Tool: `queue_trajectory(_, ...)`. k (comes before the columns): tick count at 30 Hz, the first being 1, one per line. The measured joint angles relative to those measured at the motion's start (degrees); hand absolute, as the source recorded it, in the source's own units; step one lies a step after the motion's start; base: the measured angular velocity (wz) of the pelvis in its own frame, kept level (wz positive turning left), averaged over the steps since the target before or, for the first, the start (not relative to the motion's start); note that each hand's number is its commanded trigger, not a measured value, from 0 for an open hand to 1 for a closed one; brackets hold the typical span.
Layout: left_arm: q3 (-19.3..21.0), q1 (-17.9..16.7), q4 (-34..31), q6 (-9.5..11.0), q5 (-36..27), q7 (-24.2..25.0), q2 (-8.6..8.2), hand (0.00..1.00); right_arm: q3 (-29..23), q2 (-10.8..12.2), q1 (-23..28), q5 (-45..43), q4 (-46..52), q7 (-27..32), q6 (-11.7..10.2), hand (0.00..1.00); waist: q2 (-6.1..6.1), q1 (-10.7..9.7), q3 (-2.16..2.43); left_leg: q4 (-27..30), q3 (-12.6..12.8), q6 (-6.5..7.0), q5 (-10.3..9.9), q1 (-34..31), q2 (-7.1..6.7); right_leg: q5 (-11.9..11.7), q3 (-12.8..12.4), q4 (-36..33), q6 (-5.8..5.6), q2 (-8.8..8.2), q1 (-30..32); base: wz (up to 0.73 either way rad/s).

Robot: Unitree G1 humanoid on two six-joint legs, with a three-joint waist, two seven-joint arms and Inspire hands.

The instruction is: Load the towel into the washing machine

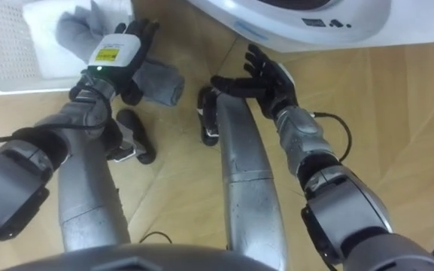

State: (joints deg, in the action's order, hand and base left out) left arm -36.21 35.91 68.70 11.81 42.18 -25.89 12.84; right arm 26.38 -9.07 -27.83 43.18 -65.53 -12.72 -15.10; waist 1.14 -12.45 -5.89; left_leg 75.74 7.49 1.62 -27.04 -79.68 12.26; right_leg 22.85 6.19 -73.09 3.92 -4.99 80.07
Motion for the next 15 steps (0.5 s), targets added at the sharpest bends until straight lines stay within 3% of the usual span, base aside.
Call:
queue_trajectory(6, -2.40, -0.13, -0.07, -0.08, 0.29, 2.69, -0.16, 1.00, 1.21, -0.21, 0.18, -0.20, 0.75, -0.03, -0.34, 0.00, 0.67, -0.15, 0.01, 0.98, -0.20, 0.09, -0.86, -0.20, -0.03, 0.84, -0.06, -0.86, -0.29, 0.06, 0.05, 0.00)
queue_trajectory(15, -3.32, -0.21, -0.02, -0.53, -2.17, 6.76, 0.86, 1.00, 2.37, 0.60, 0.51, 0.27, 0.92, -0.60, -0.38, 0.00, 2.88, -1.18, 0.31, 2.09, -0.17, 0.51, -1.51, -0.24, -0.06, 1.14, -0.16, -1.77, -0.58, -0.04, 0.08, 0.00)
